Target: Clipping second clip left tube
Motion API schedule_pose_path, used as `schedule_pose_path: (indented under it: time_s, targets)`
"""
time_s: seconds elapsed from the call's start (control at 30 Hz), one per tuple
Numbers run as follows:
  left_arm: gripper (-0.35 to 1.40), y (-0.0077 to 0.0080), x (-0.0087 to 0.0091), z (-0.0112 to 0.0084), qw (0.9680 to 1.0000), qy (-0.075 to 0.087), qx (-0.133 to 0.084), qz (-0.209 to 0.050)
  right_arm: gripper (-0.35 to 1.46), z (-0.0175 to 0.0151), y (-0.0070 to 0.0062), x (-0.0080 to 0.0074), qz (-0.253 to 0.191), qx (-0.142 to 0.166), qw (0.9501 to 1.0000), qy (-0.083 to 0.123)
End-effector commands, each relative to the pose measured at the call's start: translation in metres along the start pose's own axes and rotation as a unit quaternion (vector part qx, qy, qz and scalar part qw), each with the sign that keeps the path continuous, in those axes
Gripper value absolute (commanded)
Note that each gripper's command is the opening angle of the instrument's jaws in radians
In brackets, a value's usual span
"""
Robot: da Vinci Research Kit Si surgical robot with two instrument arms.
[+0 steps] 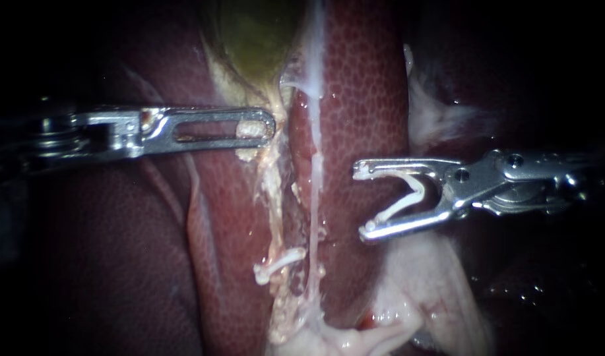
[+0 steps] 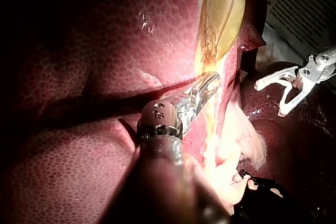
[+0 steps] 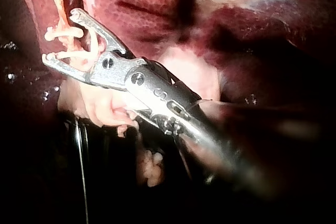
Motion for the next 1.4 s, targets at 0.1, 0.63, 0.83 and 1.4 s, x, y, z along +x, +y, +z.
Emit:
schedule_pose_path:
  time_s: [0.1,0.63,0.83,1.4]
  targets:
    - [-0.35,0.0000,0.0000,0.0000,1.0000,0.000,0.000,0.000,0.60,0.0000,0.0000,0.0000,0.000,0.000,1.0000,0.000]
    - [-0.35,-0.0010,-0.0032,-0.0058,0.9999,-0.013,-0.007,-0.010,0.60,0.0001,0.0002,-0.0001,0.000,-0.001,1.0000,0.000]
    - [-0.35,-0.0018,-0.0046,-0.0088,0.9995,-0.027,-0.005,-0.014,0.60,0.0002,0.0002,-0.0001,0.000,-0.001,1.0000,0.000]
    - [-0.35,-0.0025,-0.0048,-0.0100,0.9994,-0.033,-0.005,-0.013,0.60,0.0003,0.0002,0.0000,0.000,-0.001,1.0000,0.001]
